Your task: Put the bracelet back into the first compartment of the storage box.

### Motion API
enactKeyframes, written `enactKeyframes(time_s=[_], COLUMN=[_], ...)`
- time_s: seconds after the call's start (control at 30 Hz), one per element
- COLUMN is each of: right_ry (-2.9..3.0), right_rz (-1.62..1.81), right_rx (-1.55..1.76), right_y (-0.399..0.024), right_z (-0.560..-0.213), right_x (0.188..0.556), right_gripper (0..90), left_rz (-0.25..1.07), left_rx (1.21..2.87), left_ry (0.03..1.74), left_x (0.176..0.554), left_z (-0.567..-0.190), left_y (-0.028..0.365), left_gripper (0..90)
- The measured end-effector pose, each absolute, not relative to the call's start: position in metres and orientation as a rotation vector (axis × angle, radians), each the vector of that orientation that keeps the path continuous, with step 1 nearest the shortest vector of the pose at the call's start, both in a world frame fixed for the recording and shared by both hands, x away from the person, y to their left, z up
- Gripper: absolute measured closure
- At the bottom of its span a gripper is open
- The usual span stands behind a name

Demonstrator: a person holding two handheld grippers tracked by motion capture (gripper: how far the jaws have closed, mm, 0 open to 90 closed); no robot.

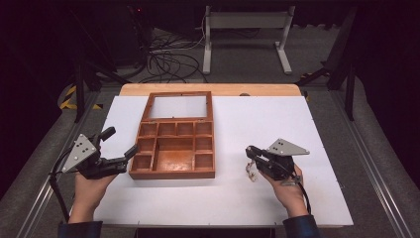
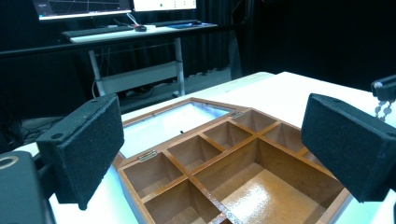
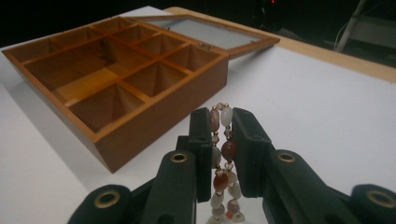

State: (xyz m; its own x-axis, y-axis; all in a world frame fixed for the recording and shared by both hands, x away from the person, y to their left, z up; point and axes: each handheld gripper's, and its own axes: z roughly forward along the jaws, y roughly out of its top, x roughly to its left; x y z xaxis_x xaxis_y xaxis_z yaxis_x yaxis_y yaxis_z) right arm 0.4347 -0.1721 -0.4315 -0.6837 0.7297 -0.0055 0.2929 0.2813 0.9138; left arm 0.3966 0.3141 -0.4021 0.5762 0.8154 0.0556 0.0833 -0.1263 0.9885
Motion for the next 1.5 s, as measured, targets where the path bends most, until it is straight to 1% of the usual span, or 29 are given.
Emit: enactKeyframes(time_s=[0.43, 0.8, 1.17, 1.5], right_ry=[2.071, 2.041, 2.020, 2.002], right_rz=[1.433, 1.493, 1.571, 1.619], right_rx=[0.839, 0.758, 0.686, 0.672], right_y=[-0.159, -0.143, -0.132, -0.137], right_z=[-0.407, -0.380, -0.367, -0.361], right_x=[0.432, 0.433, 0.430, 0.429], right_gripper=[78.9, 78.9, 78.9, 78.9], left_rz=[0.732, 0.695, 0.587, 0.502], left_rx=[1.609, 1.647, 1.672, 1.724], left_ry=[0.763, 0.712, 0.642, 0.526], left_x=[0.398, 0.398, 0.400, 0.411], left_z=[-0.403, -0.403, -0.407, -0.410], left_y=[0.309, 0.287, 0.245, 0.173], left_gripper=[7.0, 7.0, 8.5, 10.0])
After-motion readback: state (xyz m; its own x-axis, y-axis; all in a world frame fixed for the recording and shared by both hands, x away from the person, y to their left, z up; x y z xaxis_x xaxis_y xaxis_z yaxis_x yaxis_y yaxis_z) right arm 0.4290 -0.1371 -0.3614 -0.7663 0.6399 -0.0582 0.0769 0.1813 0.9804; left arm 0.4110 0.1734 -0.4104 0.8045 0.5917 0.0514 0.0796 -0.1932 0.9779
